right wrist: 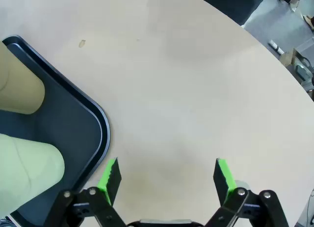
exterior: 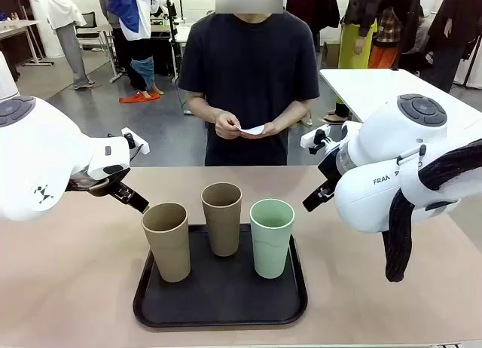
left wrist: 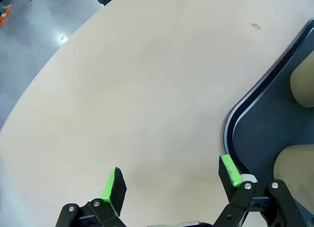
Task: Place coasters on the table and set cups on them.
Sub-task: Pick up one Reusable plastic cup and place it on a coaster set by the human.
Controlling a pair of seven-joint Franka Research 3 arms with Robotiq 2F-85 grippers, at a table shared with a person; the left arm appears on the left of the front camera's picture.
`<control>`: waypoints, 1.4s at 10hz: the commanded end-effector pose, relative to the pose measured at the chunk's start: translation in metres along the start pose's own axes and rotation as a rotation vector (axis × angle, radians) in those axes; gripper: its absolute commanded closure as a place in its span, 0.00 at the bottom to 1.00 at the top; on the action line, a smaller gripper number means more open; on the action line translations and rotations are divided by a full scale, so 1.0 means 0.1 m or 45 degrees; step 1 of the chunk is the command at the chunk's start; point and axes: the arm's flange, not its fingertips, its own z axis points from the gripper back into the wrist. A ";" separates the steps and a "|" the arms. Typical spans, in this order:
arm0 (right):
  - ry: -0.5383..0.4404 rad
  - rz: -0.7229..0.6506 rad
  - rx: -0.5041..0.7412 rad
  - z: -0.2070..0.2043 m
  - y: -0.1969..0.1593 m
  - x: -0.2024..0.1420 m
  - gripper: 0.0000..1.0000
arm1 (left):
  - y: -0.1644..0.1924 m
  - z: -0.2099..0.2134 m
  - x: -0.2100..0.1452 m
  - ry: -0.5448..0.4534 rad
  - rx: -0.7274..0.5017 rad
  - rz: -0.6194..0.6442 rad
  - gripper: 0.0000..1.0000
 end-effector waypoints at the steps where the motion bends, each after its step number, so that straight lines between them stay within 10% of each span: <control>1: 0.000 0.001 0.000 0.00 0.00 0.00 0.00 | 0.00 0.00 0.00 0.000 0.000 0.000 0.00; 12: 0.000 0.000 0.000 0.00 0.00 0.00 0.00 | 0.00 0.00 0.00 0.000 0.000 0.000 0.00; 14: -0.088 0.088 -0.129 0.80 0.07 0.42 0.00 | -0.01 0.79 0.42 -0.013 0.016 -0.066 0.00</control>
